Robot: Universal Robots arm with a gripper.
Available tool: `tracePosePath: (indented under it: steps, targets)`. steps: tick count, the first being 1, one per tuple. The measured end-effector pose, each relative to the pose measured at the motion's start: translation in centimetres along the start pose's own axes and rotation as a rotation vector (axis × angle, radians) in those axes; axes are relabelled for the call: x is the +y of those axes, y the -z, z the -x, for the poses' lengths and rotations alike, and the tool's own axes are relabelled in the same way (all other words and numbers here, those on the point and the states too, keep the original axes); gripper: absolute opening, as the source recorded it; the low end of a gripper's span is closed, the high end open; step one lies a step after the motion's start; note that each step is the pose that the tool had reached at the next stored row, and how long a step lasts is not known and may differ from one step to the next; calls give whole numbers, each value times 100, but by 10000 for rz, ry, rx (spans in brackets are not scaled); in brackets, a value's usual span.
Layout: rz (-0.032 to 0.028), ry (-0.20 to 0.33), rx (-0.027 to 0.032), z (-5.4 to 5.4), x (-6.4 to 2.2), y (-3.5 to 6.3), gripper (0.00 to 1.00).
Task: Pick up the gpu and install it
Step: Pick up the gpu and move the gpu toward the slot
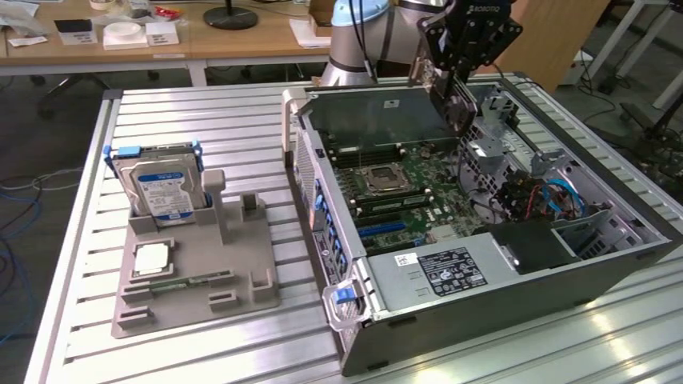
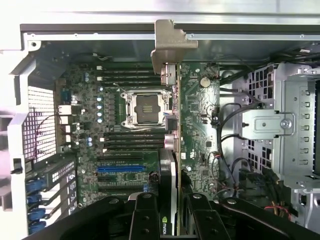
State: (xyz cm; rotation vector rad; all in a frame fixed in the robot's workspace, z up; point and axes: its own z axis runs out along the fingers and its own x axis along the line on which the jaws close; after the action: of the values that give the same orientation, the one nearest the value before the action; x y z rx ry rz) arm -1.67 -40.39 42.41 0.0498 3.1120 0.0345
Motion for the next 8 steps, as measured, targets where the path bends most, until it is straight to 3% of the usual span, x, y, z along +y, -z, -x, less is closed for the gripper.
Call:
tracePosePath:
  steps: [8]
  targets:
    - [1,1,0,60,2,-2,27]
